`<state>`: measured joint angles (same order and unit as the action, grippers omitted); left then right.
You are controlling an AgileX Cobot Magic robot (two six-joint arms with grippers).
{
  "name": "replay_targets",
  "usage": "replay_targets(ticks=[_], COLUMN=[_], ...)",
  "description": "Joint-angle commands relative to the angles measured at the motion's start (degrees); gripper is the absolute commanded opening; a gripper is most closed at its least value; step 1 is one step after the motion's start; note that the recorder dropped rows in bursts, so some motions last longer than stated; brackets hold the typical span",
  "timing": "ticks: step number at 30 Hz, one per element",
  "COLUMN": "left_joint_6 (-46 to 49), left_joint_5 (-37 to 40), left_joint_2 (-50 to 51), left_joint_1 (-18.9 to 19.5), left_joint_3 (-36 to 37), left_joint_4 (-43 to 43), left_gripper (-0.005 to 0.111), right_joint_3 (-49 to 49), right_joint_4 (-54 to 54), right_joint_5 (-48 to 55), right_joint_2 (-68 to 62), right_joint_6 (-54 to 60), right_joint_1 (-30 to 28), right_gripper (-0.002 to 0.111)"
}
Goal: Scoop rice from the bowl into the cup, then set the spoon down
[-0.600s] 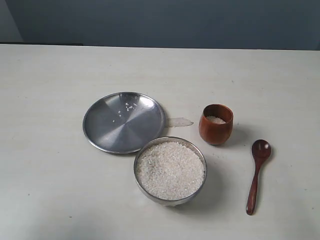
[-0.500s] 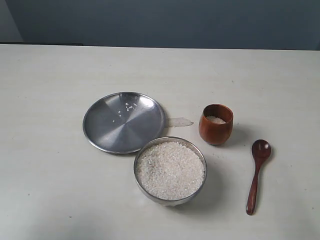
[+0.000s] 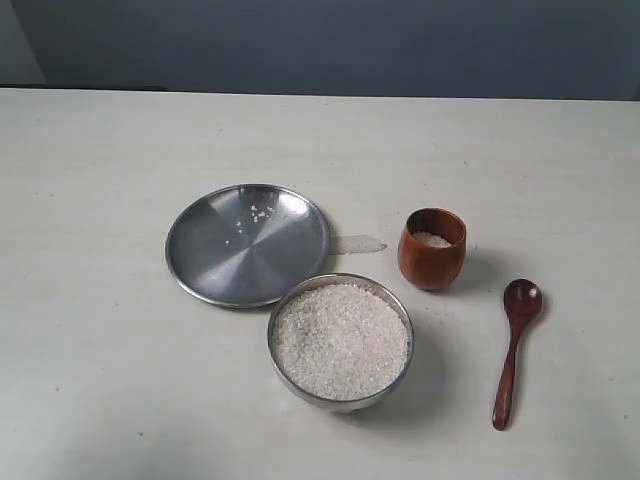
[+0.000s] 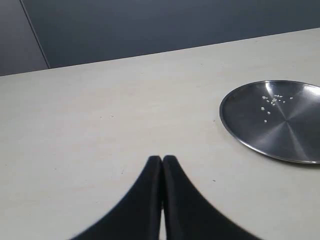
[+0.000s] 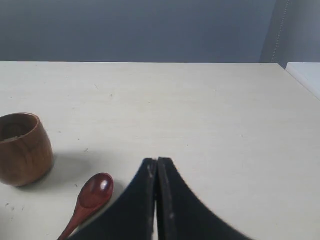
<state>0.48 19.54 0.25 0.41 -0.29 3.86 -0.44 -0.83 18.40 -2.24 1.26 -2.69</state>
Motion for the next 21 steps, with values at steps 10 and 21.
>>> replay_targets(ticks=[10, 21], left_joint_6=[-0.1, -0.1], left_joint_5=[-0.2, -0.2], left_joint_2=[-0.2, -0.2], left_joint_1=[0.1, 0.1], left_joint_3=[0.3, 0.3], left_joint_4=[0.1, 0.1], left_gripper=[0.0, 0.0], right_joint_3=[0.4, 0.4], right_joint_4=[0.8, 0.2], right_joint_5=[-3.3, -39.3], right_joint_2=[0.2, 0.2], right_joint_6=[0.2, 0.2], right_joint_1=[0.1, 0.1], right_gripper=[0.001, 0.001])
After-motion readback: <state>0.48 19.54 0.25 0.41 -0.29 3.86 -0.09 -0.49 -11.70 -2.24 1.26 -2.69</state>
